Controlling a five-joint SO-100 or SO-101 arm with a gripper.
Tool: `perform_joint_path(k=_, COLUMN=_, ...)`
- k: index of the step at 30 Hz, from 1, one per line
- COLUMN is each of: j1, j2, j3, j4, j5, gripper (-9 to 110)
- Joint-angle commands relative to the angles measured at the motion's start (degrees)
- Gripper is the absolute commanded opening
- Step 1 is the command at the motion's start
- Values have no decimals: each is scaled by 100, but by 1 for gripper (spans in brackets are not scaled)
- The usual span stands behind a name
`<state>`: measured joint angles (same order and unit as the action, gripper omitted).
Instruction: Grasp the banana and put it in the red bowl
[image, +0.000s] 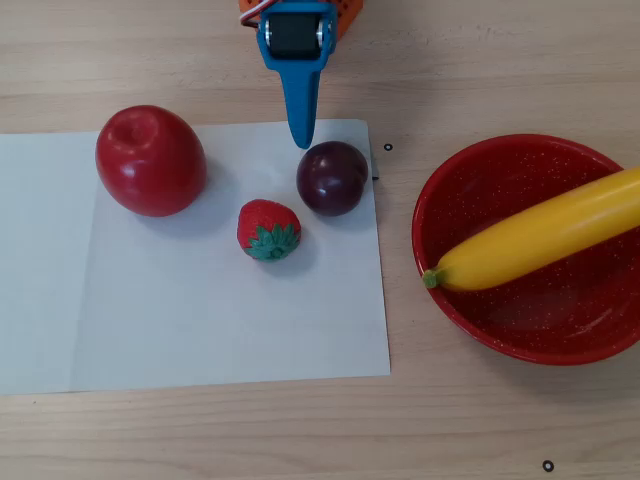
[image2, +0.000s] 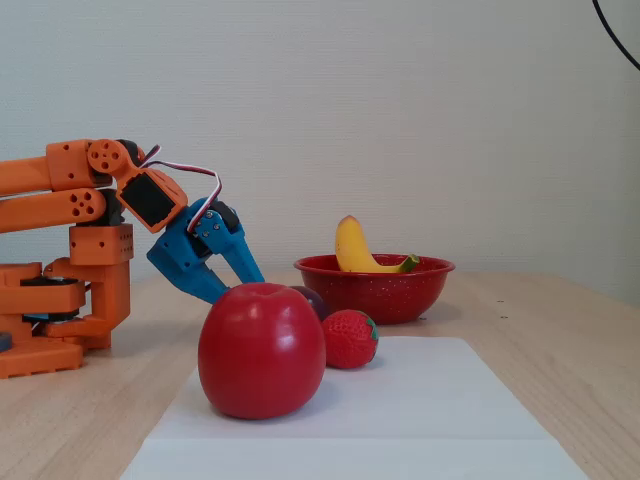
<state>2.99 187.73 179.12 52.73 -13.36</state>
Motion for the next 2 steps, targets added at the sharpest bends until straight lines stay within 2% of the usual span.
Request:
perform_joint_path(k=1, j1=-53, j2=88, j3=79, j4=0, j5=105, gripper=0)
perform_joint_path(k=2, j1=-53, j2=88, j3=79, j4=0, j5=105, gripper=0)
